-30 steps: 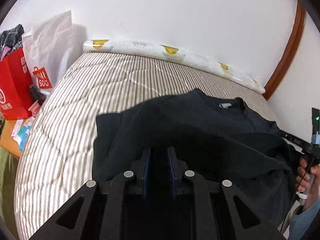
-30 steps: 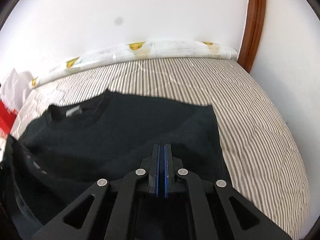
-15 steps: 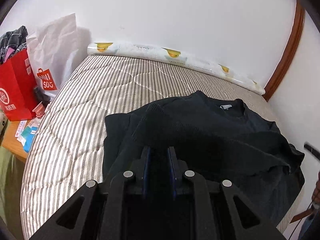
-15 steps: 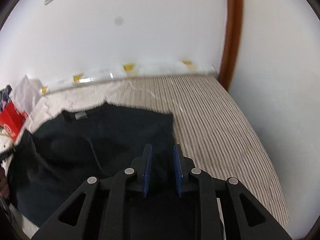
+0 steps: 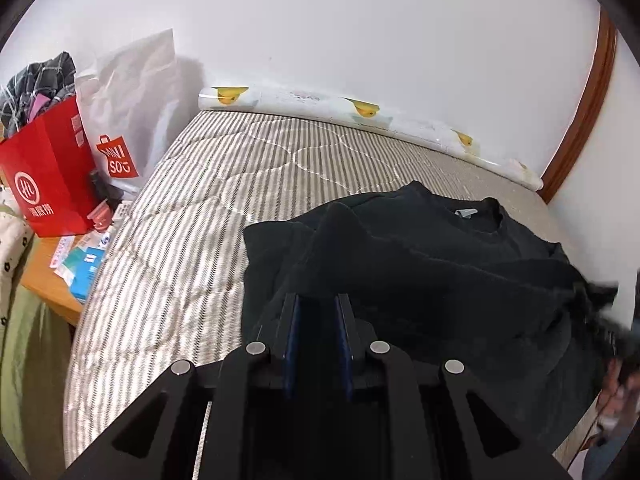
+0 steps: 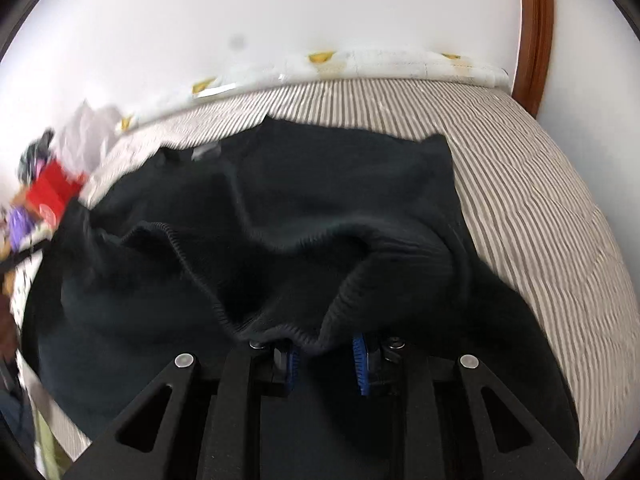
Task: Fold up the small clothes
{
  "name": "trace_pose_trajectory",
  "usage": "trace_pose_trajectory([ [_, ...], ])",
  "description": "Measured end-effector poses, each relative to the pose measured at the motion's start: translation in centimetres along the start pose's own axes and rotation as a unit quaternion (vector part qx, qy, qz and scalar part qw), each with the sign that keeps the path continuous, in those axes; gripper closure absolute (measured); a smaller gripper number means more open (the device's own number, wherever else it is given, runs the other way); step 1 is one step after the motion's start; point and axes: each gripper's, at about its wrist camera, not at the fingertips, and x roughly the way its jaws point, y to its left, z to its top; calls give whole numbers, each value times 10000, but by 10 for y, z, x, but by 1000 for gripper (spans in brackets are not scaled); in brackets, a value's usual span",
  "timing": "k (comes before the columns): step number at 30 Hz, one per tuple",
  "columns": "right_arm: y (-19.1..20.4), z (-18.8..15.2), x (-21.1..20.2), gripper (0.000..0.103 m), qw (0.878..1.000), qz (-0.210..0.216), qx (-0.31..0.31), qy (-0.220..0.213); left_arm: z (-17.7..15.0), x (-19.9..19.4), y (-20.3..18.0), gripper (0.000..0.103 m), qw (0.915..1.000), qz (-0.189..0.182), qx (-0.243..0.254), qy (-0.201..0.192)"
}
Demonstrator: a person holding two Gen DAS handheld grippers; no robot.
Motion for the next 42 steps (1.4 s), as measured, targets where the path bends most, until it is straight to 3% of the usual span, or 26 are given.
trace_pose_trajectory([
  [4,-14,28,25,92,9980,-486,319,262,8,6,1,79,9999,123,79,56],
  [6,-7,33,22,92,9979,-625,132,59,14,12,2,78,9998,109,120,86],
  [9,-3,36,11,81,9961,-839,-198,-213,21,22,2,74,9997,-40,171,197],
  [11,-8,39,7,65,9955,-858,-231,-332,24,29,0,73,9994,-84,232,250],
  [13,-14,46,13,58,9950,-918,-230,-313,28,35,-3,73,9992,-80,281,270],
  [22,-18,63,49,56,9960,-863,-250,9,36,52,-18,74,9976,-195,628,221],
  [24,-13,65,55,58,9948,-972,-300,15,37,56,-21,87,9973,-121,676,256],
  [25,-11,66,55,67,9943,-1012,-338,-19,38,56,-21,94,9974,-47,679,240],
  [26,-9,65,52,77,9937,-1046,-380,-119,38,52,-19,96,9977,-126,639,160],
  [29,-10,65,40,85,9945,-899,-370,-383,39,38,-12,97,9983,-168,513,-198],
  [34,-21,80,24,86,9947,-654,-113,-782,51,34,3,97,9989,-118,92,-453],
  [42,-46,79,77,86,9967,-713,351,-182,54,70,-7,97,9997,202,118,-52],
])
